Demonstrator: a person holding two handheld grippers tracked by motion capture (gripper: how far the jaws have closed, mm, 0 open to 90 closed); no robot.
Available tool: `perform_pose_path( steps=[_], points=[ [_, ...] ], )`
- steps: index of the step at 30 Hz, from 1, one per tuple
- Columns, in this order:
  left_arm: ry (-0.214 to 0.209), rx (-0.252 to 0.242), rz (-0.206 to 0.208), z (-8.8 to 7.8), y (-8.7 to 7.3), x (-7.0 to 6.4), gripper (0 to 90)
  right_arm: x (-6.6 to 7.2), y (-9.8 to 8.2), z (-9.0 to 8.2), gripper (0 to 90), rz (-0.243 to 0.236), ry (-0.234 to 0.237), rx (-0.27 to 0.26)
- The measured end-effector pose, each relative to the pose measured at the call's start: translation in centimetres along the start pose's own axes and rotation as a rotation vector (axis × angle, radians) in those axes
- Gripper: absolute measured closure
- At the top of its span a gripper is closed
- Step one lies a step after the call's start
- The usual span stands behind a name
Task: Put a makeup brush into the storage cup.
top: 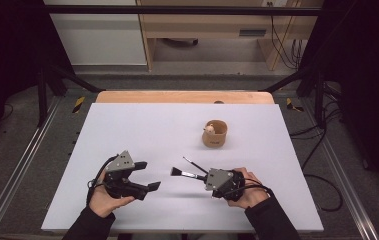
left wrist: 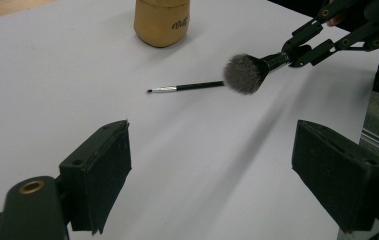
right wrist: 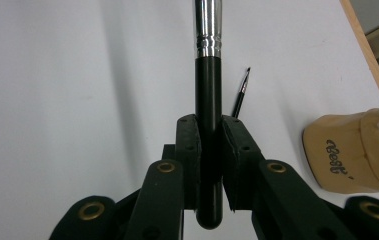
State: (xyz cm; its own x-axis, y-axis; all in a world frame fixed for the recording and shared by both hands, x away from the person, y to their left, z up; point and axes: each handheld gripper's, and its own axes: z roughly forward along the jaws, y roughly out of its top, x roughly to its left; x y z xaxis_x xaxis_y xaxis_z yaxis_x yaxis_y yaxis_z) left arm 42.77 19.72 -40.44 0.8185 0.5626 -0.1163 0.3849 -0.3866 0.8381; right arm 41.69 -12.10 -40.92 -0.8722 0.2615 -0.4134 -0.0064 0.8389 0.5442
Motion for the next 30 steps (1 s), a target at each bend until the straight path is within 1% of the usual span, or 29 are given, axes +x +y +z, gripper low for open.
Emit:
perform_pose_path(
  steps=[1, 2, 4, 5, 7, 9, 12, 14, 17, 21, 23, 26, 27, 29, 30],
  points=[
    [0.002, -0.003, -0.002, 0.0, -0.1, 0.0, 15.3, 0.0, -0.2, 0.0, 79.6, 0.008, 0.000, -0.006],
    [0.003, -0.008, -0.005, 0.0, -0.1, -0.1, 15.1, 0.1, -0.3, 0.1, 79.6, 0.025, -0.012, -0.018],
    [0.004, -0.010, -0.009, 0.1, -0.2, -0.1, 15.1, 0.1, -0.5, 0.1, 79.6, 0.042, -0.004, -0.022],
    [0.008, -0.011, -0.011, 0.2, -0.2, -0.2, 15.0, 0.2, -0.6, 0.2, 79.6, 0.053, -0.012, -0.030],
    [0.003, -0.019, -0.019, 0.3, -0.4, -0.2, 15.0, 0.3, -0.7, 0.3, 79.6, 0.077, -0.017, -0.041],
    [0.005, -0.029, -0.024, 0.5, -0.5, -0.3, 14.9, 0.3, -0.9, 0.3, 79.6, 0.089, -0.017, -0.052],
    [0.010, -0.044, -0.032, 0.7, -0.7, -0.4, 14.6, 0.4, -1.0, 0.4, 79.6, 0.121, -0.015, -0.065],
    [0.011, -0.055, -0.039, 0.8, -0.8, -0.4, 14.6, 0.6, -1.0, 0.5, 79.6, 0.143, -0.022, -0.078],
    [0.012, -0.069, -0.050, 0.8, -0.9, -0.4, 14.7, 0.6, -1.0, 0.5, 79.6, 0.171, -0.031, -0.116],
    [0.019, -0.092, -0.067, 0.9, -1.0, -0.5, 14.7, 0.7, -1.3, 0.7, 79.6, 0.212, -0.038, -0.145],
    [0.027, -0.104, -0.075, 0.9, -1.0, -0.5, 14.8, 0.6, -1.4, 0.8, 79.6, 0.232, -0.033, -0.154],
    [0.025, -0.117, -0.082, 1.0, -1.0, -0.6, 15.1, 0.7, -1.5, 0.9, 79.6, 0.250, -0.031, -0.166],
    [0.031, -0.122, -0.081, 1.0, -1.0, -0.7, 15.1, 0.7, -1.5, 0.9, 79.5, 0.262, -0.031, -0.172],
    [0.023, -0.125, -0.091, 1.2, -1.0, -0.8, 15.4, 0.6, -1.5, 0.9, 79.5, 0.278, -0.026, -0.181],
    [0.028, -0.131, -0.094, 1.3, -1.1, -0.9, 15.4, 0.7, -1.5, 0.9, 79.5, 0.294, -0.022, -0.186]
  ],
)
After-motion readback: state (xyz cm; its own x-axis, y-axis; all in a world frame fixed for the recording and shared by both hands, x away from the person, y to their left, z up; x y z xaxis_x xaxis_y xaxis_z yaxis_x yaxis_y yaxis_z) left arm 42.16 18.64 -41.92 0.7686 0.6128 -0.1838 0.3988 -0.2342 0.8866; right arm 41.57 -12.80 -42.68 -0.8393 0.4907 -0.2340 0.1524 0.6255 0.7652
